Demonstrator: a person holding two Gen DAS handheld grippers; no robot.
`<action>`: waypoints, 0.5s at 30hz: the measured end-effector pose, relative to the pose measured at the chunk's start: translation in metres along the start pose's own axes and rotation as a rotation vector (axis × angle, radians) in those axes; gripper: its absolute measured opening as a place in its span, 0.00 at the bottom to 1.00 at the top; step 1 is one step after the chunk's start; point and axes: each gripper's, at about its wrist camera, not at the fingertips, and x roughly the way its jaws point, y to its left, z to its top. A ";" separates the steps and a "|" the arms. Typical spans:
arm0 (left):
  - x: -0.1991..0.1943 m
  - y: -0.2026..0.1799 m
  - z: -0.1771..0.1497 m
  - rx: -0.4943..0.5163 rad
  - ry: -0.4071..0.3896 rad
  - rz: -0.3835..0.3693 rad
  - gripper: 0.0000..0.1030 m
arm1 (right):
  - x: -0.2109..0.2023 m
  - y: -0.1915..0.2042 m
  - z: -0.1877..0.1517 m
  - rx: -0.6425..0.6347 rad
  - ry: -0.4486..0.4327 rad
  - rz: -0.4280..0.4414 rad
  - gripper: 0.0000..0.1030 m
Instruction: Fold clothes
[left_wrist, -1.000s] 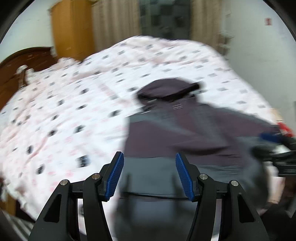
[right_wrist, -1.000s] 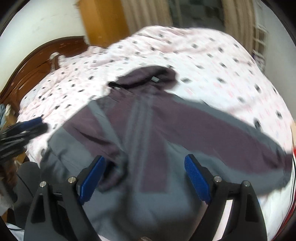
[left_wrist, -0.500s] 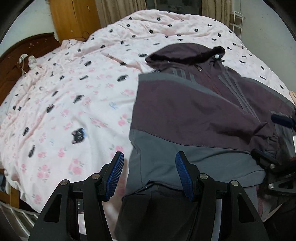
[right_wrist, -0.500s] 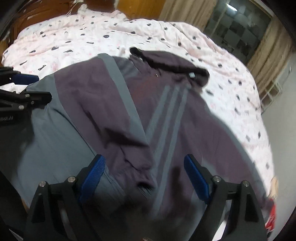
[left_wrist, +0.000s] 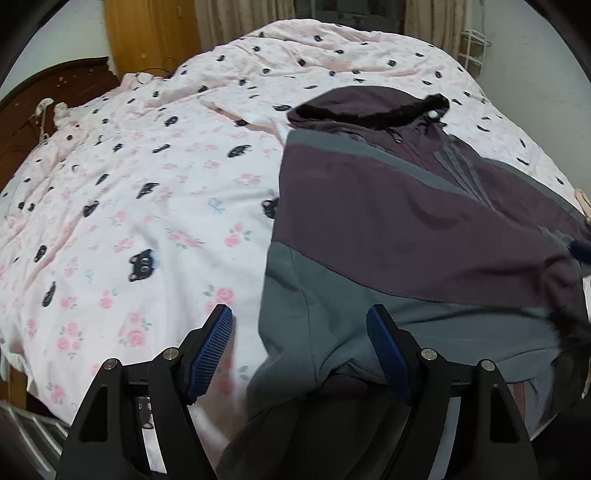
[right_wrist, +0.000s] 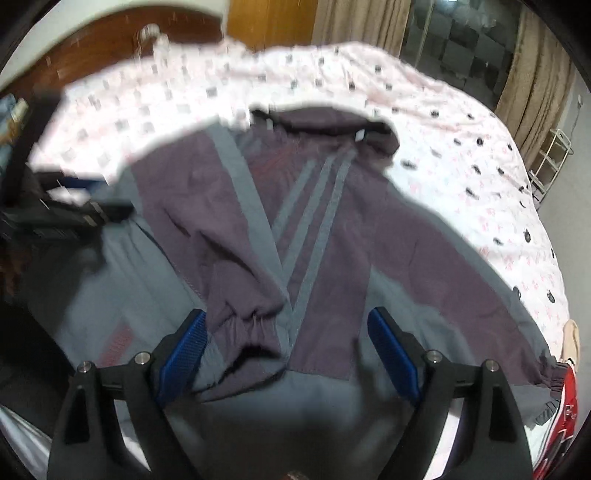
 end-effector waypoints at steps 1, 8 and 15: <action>-0.001 0.002 0.001 -0.006 -0.003 0.014 0.69 | -0.007 -0.014 -0.003 0.044 -0.008 0.000 0.86; -0.024 0.013 0.012 -0.080 -0.084 0.015 0.69 | -0.052 -0.109 -0.026 0.353 -0.067 0.002 0.86; -0.041 -0.022 0.019 0.004 -0.161 -0.056 0.69 | -0.077 -0.186 -0.056 0.592 -0.087 0.030 0.83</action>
